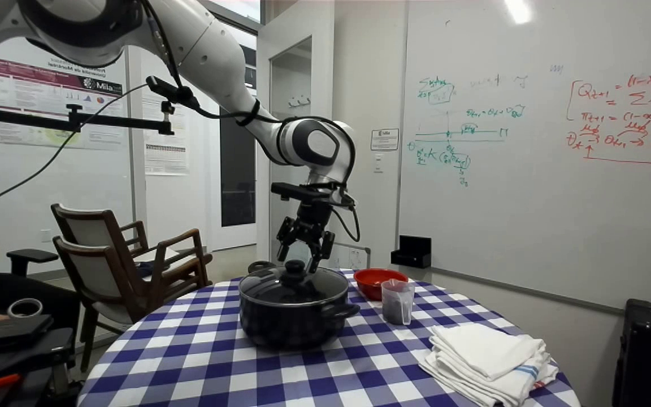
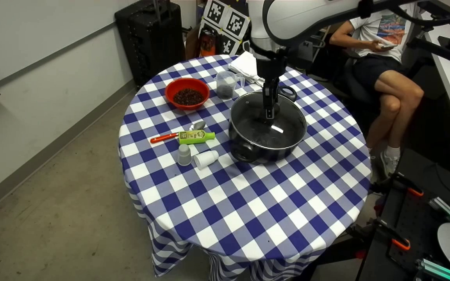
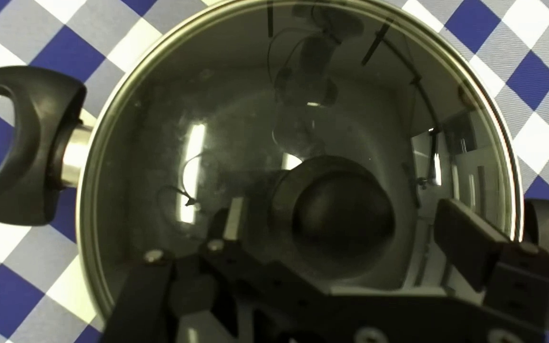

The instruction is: Remove the glass lid from the black pot.

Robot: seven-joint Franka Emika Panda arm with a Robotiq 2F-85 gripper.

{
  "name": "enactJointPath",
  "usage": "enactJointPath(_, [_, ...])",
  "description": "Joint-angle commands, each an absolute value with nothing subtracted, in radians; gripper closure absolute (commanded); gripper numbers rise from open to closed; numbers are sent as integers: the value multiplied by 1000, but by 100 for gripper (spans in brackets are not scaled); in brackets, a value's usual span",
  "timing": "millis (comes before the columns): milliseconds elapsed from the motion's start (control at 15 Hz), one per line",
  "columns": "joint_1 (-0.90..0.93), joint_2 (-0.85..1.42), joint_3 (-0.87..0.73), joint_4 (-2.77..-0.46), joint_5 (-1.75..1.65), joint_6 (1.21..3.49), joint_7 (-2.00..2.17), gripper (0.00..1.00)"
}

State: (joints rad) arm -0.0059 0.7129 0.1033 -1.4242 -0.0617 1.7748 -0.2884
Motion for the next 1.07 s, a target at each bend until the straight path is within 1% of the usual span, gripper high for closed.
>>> enactJointPath(0, [-10,747,103,-1363,-33,1728,-310,34])
enactJointPath(267, [-11,751,101,-1345,-35,1709,-308,65])
enactJointPath(400, [-10,751,102,-1339,-32,1697,-306,69])
enactJointPath(467, [-10,744,102,-1337,-32,1688,-305,74])
enactJointPath(533, [-10,741,101,-1341,-34,1689,-306,75])
enactJointPath(800, [-18,643,92,-1402,-44,1738,-299,75])
enactJointPath(1000, [-38,511,77,-1485,-54,1829,-304,75])
